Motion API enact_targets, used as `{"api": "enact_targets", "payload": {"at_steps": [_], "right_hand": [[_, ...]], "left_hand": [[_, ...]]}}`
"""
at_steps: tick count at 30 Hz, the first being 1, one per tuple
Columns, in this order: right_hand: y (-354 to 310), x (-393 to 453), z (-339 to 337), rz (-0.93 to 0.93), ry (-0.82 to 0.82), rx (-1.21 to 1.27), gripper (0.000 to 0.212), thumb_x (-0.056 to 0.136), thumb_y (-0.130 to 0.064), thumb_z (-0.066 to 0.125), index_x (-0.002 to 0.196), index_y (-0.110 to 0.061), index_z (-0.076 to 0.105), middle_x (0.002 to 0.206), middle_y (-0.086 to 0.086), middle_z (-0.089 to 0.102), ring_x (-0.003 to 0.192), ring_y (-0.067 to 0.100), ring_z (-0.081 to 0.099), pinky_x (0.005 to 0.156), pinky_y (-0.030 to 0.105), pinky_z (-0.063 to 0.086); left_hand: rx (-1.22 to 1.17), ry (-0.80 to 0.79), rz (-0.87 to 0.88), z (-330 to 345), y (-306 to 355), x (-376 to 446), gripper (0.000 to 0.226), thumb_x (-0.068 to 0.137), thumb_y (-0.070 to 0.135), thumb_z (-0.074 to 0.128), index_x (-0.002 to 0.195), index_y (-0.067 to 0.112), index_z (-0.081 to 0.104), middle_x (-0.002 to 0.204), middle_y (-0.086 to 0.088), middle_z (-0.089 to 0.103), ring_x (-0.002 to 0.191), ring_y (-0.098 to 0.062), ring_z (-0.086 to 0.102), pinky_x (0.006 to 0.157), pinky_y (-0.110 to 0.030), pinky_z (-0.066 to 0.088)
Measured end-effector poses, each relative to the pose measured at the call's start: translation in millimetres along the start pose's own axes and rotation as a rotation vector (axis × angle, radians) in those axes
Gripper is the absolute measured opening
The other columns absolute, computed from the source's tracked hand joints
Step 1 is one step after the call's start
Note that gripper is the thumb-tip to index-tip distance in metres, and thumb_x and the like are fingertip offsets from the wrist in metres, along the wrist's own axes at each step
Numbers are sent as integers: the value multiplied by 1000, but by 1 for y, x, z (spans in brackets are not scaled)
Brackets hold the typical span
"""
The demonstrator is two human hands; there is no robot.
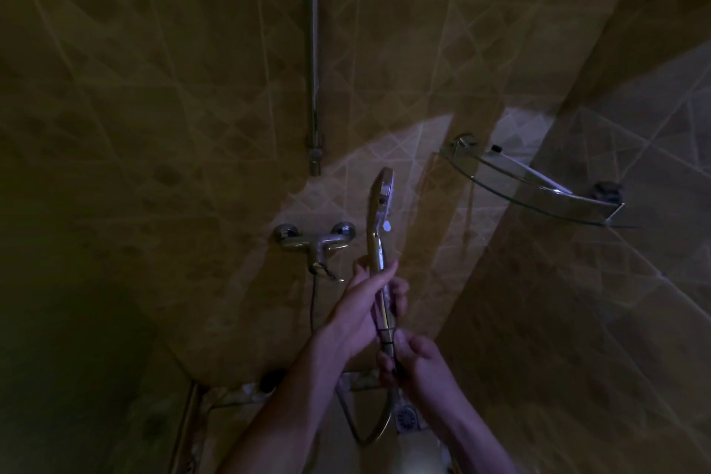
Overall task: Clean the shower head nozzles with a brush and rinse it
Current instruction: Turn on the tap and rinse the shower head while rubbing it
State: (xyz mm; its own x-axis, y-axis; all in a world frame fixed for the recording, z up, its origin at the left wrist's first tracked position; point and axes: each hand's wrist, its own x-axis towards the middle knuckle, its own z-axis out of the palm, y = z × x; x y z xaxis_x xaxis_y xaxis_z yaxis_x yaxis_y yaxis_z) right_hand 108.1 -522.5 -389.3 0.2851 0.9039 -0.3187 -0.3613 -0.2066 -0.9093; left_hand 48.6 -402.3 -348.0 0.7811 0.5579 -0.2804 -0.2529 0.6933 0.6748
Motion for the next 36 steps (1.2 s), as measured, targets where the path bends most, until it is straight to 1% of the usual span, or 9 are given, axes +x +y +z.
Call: {"api": "enact_targets", "payload": {"at_steps": [7, 10, 16, 20, 22, 25, 28, 31, 36], "right_hand": [[-6, 3, 3, -57, 105, -265, 29, 103, -24, 39, 90, -10, 62, 66, 2, 55, 61, 14, 49, 60, 29, 40], [-6, 2, 1, -66, 131, -281, 30, 103, -23, 39, 85, -13, 60, 66, 1, 54, 63, 15, 47, 64, 33, 37], [1, 11, -7, -47, 134, -132, 27, 102, -24, 42, 88, -11, 61, 60, -1, 50, 58, 16, 41, 59, 33, 32], [0, 10, -10, -80, 100, -123, 26, 97, -31, 46, 83, -17, 64, 62, -1, 50, 58, 14, 41, 57, 30, 32], [-2, 10, -8, -92, 102, -169, 26, 95, -34, 48, 81, -21, 66, 62, -1, 50, 57, 14, 41, 57, 31, 31], [-2, 11, -6, -87, 139, -209, 28, 100, -27, 47, 79, -19, 64, 61, 1, 51, 55, 15, 42, 57, 34, 32], [-4, 10, -4, -99, 163, -240, 26, 100, -22, 45, 81, -17, 62, 61, 3, 51, 56, 16, 42, 55, 31, 34], [-6, 8, -3, -86, 173, -251, 25, 101, -21, 43, 88, -10, 62, 63, 4, 51, 57, 16, 43, 57, 31, 34], [-8, 7, -1, -48, 168, -183, 25, 102, -17, 40, 90, -6, 59, 61, 4, 48, 56, 15, 40, 56, 29, 32]], "left_hand": [[48, 153, 124, -5, -4, 7, 23, 78, 12, 73, 94, 14, 57, 83, -6, 59, 73, -17, 57, 68, -31, 49], [41, 141, 135, -10, -4, 11, 6, 78, 9, 68, 76, 13, 65, 72, -6, 53, 62, -14, 54, 61, -28, 45], [-125, 12, 121, -7, -1, 10, 20, 91, 0, 47, 107, -1, 59, 93, -7, 67, 74, -20, 59, 69, -31, 56], [-124, 38, 86, -4, -1, 6, 21, 98, 1, 35, 112, -4, 49, 87, -20, 61, 78, -29, 64, 83, -43, 56], [-146, 86, 85, -4, -3, 8, 25, 99, 8, 34, 121, 0, 45, 86, -23, 62, 79, -33, 64, 91, -50, 50], [-162, 99, 43, -4, -5, 11, 48, 95, 46, 40, 119, 5, 49, 100, -28, 66, 85, -35, 63, 86, -44, 49], [-111, 115, 128, -6, -8, 12, 19, 90, 19, 57, 103, 7, 50, 106, -29, 62, 80, -30, 61, 75, -38, 49], [101, 217, 193, -13, -9, 16, 18, 77, 6, 70, 91, 7, 59, 87, -10, 61, 78, -20, 57, 73, -31, 45], [68, 210, 191, -13, -7, 17, 15, 87, -5, 54, 82, 6, 63, 76, -6, 58, 75, -17, 52, 72, -28, 42]]}}
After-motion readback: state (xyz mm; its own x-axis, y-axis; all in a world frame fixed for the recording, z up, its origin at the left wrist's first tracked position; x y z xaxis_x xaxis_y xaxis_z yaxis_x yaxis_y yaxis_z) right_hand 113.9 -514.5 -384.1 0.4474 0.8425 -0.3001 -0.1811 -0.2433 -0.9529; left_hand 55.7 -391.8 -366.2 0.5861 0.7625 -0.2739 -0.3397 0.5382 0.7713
